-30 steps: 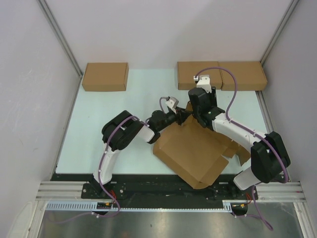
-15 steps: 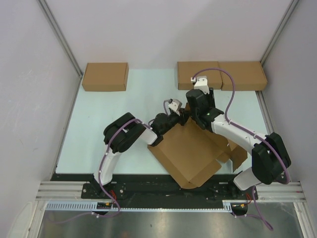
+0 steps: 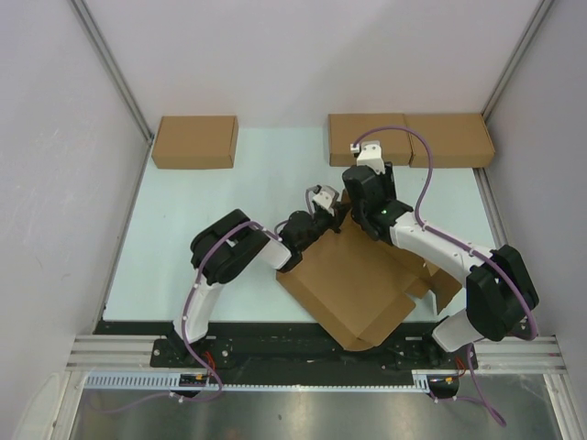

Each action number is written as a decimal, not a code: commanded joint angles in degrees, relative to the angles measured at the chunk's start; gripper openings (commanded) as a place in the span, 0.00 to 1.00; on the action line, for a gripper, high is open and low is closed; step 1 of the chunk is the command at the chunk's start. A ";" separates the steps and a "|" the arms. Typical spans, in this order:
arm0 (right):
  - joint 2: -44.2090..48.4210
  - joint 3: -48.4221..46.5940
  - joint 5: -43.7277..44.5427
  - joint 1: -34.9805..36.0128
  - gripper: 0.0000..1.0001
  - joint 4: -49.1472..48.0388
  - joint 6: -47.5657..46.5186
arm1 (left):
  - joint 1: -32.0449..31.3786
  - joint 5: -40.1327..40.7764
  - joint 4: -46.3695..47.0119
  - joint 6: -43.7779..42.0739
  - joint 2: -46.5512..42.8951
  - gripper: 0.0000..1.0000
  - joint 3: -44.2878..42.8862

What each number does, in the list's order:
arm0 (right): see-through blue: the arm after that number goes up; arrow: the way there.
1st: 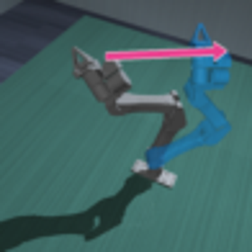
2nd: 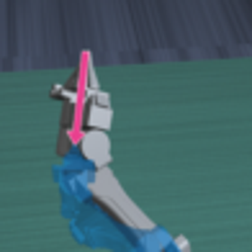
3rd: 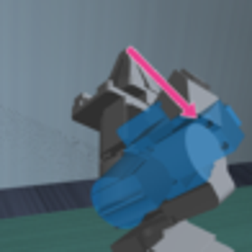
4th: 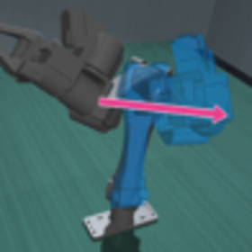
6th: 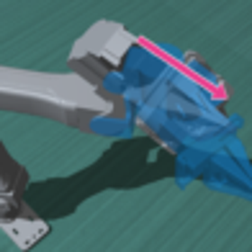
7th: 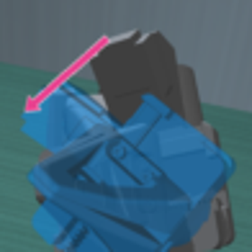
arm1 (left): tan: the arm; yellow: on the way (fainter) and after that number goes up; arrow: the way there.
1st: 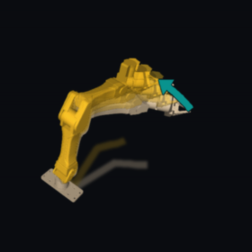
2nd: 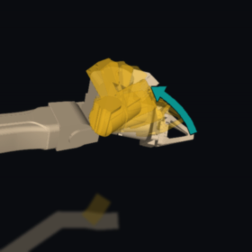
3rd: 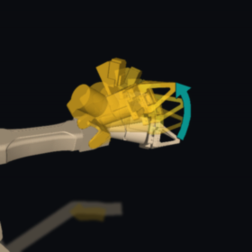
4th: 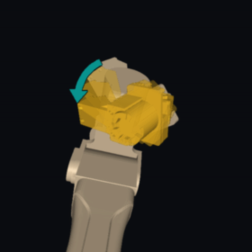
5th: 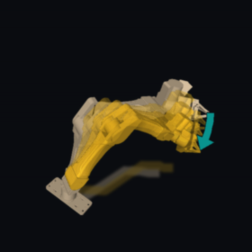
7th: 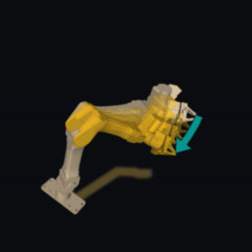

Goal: Fold the paper box

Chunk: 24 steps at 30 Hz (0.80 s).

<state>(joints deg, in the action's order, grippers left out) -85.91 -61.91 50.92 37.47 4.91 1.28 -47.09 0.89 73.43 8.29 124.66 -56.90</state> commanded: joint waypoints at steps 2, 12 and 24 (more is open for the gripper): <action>0.04 -0.49 -3.19 1.37 0.54 3.18 -0.14 | -0.72 2.37 11.73 -0.74 -5.57 0.14 1.18; -0.57 -0.49 -3.45 1.64 0.54 3.71 0.74 | -0.72 1.93 11.56 -0.82 -4.96 0.20 1.01; -0.05 -0.49 -3.63 1.55 0.54 3.09 0.04 | -0.90 3.51 11.91 2.06 -7.50 0.52 5.30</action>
<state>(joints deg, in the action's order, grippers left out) -85.80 -62.11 50.28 38.30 5.23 1.06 -47.53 3.14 74.48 8.16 121.56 -53.89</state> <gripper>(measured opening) 0.544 0.462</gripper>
